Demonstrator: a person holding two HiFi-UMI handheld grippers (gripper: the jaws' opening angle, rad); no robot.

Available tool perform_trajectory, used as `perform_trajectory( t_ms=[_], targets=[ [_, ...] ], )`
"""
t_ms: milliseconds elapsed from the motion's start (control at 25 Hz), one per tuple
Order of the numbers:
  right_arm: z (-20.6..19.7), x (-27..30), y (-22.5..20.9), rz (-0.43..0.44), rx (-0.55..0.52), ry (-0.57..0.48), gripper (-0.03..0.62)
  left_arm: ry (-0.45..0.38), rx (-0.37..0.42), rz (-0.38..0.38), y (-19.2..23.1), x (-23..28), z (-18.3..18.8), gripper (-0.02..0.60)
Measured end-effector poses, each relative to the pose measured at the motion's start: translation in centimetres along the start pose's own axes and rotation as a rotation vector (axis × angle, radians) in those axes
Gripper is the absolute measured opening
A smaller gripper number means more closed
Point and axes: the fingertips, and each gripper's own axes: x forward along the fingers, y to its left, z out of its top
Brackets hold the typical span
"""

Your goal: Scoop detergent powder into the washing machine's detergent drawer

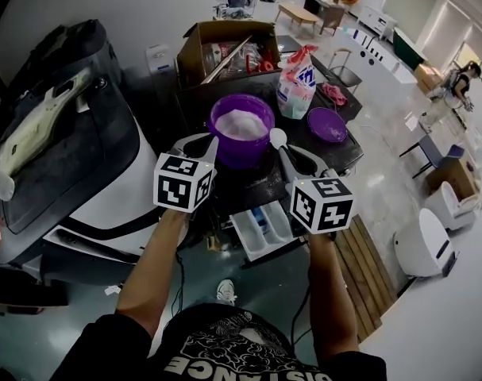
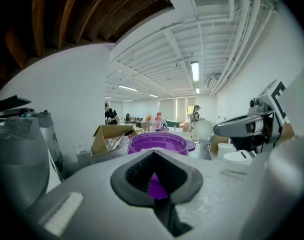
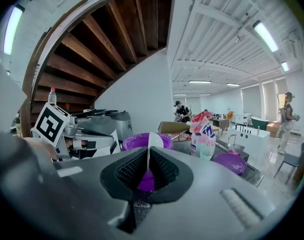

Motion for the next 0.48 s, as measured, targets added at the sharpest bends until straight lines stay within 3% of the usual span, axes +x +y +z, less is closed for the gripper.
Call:
perform_trajectory(
  t_ms=[480],
  targets=[
    [2.2, 4.0, 0.4, 0.046, -0.072, 0.011, 0.038, -0.01, -0.014, 0.048, 3.4, 0.3, 0.0, 0.002]
  ],
)
